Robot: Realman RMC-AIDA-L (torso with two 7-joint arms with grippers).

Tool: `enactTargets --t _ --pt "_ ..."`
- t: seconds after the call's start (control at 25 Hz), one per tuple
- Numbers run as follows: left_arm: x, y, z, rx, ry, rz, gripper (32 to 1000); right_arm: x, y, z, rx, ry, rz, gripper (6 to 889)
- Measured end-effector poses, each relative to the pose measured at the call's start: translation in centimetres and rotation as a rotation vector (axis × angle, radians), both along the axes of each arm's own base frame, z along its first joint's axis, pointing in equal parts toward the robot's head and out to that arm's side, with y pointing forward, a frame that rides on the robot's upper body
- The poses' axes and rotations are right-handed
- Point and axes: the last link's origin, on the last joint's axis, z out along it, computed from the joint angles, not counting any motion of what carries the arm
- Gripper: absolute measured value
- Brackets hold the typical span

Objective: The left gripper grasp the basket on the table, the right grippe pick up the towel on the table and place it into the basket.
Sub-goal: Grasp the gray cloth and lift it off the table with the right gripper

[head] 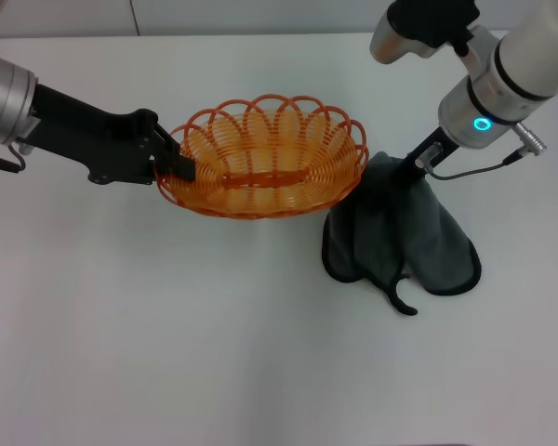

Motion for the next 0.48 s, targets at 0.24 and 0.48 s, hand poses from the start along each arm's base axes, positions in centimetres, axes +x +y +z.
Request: enactTargets --t 0.24,0.48 --pt "-0.01 0.01 0.0 0.001 0.0 0.001 112 0.03 -0.02 0.0 0.001 0.003 -0.003 852" --pt "-0.01 0.02 0.0 0.002 0.0 0.0 112 0.07 -0.06 -0.01 -0.007 0.0 0.008 852"
